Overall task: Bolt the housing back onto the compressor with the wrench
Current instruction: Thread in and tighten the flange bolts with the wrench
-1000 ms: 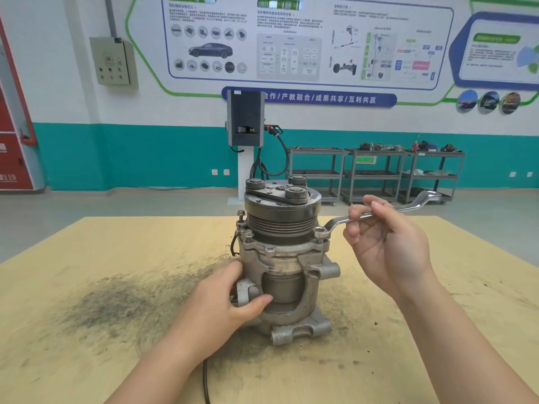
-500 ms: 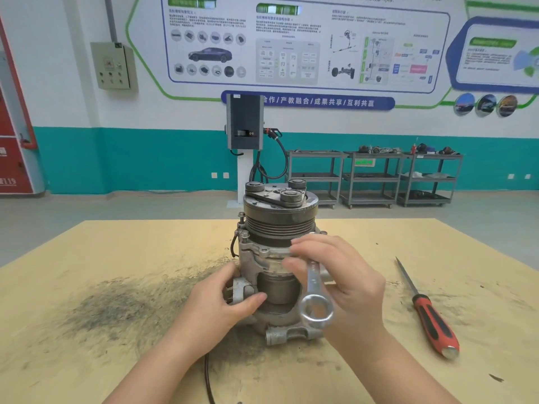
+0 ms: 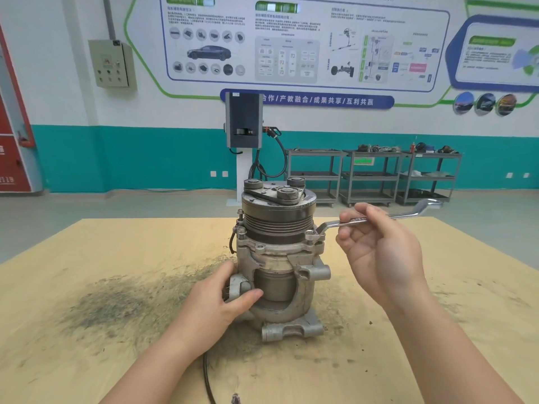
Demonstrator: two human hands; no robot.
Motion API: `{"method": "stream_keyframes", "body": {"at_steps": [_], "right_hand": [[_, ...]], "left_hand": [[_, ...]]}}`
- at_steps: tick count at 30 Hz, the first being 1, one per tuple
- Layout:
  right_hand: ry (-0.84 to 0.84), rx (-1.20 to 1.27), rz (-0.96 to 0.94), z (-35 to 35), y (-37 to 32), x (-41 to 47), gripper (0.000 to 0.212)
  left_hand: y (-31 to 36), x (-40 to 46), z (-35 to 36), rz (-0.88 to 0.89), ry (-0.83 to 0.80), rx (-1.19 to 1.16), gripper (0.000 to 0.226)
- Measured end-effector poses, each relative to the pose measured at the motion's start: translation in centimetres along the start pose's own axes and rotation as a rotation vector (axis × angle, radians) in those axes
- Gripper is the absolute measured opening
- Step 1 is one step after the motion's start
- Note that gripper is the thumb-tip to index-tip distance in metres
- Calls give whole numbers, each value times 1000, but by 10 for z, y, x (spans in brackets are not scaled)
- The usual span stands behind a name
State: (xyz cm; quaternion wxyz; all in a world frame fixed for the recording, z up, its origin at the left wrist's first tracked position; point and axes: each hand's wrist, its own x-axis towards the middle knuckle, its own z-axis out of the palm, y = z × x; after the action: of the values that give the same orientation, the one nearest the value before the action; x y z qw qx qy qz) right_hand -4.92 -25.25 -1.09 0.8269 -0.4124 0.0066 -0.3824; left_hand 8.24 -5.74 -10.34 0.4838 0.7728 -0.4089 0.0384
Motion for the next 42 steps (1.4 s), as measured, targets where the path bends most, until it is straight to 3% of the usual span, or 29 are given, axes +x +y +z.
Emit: {"method": "stream_keyframes", "body": {"at_steps": [4,7,10,14,17,21,23,26,34,37,40,42], "right_hand": [[-39,-23,-7,-5,2,7,23],[-77,-279,-440,-5,21,-7,24],[-277,-634,-915,-2,36,-24,27],[-436,-1040,-1186,11,46,-31,30],[-393,-961,-1146,14,40,-35,25],[-91,-444,-721,15,16,-30,22],[-21,-269,-503,11,9,-24,23],[-4,-128,-279,4,6,-14,26],[-34,37,80,-7,3,7,28],[-15,22,-27,-6,12,2,29],[-57,-192,-455,-2,28,-15,27],[-171,-402,-741,0,35,-25,25]], "left_hand": [[4,-1,-1,-7,-7,-12,26],[5,-1,-2,-29,-14,-47,22],[3,0,-2,-42,-15,-68,18],[-2,2,-2,-25,-5,-52,21],[-3,2,-2,-30,5,-43,22],[0,1,-1,-47,7,-56,20],[0,1,-1,-56,4,-61,20],[1,0,-2,-71,0,-74,19],[0,0,0,-91,-2,-29,21],[-1,0,1,-94,3,-27,26],[-2,0,-1,-100,-2,-16,23],[-2,0,-2,-105,-5,7,25]]}}
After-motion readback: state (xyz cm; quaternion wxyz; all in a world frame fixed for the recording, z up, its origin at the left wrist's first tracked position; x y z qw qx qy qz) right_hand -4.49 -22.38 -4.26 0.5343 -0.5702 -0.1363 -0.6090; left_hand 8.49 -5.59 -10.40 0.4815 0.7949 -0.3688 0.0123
